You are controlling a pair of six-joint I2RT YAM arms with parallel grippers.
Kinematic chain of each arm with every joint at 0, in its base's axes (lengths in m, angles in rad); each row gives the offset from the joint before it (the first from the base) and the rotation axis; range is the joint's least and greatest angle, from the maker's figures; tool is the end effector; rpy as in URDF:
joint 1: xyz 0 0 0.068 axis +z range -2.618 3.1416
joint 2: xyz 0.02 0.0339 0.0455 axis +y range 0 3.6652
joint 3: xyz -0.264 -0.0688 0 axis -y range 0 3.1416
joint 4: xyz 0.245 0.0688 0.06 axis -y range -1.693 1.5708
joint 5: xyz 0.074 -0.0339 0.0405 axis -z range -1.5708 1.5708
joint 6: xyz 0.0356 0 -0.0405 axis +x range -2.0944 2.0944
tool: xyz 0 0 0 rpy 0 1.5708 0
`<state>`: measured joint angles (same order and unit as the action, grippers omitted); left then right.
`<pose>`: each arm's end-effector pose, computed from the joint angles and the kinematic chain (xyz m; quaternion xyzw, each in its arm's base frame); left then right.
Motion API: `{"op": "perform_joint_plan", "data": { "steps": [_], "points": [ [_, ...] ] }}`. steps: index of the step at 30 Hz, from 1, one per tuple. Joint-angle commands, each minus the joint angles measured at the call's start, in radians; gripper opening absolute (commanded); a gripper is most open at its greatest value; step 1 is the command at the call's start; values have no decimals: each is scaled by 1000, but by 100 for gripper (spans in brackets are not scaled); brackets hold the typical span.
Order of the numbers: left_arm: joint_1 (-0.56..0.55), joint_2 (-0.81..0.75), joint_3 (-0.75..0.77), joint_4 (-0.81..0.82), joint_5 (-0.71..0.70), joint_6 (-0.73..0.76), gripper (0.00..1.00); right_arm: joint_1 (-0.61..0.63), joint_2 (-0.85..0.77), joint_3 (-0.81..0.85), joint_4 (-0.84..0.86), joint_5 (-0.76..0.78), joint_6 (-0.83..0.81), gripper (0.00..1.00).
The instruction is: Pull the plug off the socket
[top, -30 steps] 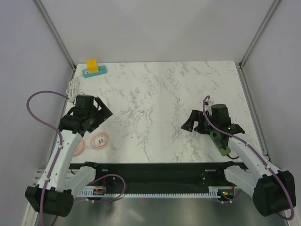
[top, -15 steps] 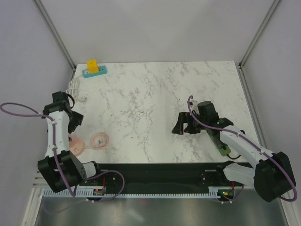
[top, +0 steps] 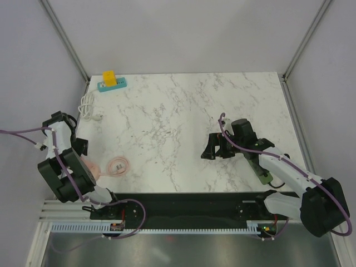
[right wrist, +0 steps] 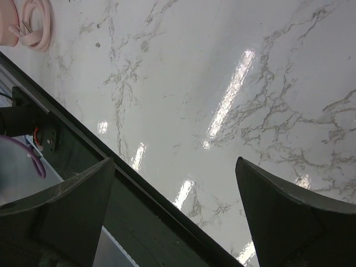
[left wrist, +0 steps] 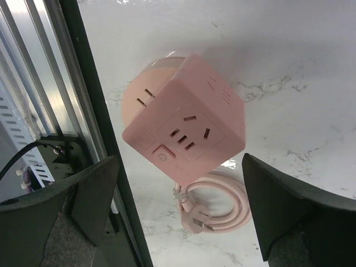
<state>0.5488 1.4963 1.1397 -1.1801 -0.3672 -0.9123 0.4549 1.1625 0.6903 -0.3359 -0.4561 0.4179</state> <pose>0.2105 0.1437 0.2403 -0.6583 0.7301 0.1765 0.0495 0.2032 0.1168 0.2212 -0.1009 0.9024 0.3434 0.2399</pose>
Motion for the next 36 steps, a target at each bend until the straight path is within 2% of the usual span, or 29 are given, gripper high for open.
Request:
{"op": "perform_joint_plan", "data": {
  "steps": [1, 9, 19, 25, 32, 36],
  "points": [
    [16, 15, 23, 7, -62, -63, 100, 10, -1, 41, 18, -16, -13, 98],
    [16, -25, 15, 26, -196, -30, 100, 47, 26, 55, 34, -7, -4, 98],
    [16, 50, -24, 75, -196, -14, 100, 125, 65, 91, 38, -3, -7, 98],
    [7, -14, -60, 108, -223, 0, 100, 172, 92, 94, 77, 25, 7, 98],
    [-153, -209, -55, 99, -335, -29, 100, 356, 291, 202, 310, 73, 67, 98],
    [-320, -290, -47, 67, -354, -69, 100, 461, 507, 366, 420, 128, 75, 98]
  ]
}}
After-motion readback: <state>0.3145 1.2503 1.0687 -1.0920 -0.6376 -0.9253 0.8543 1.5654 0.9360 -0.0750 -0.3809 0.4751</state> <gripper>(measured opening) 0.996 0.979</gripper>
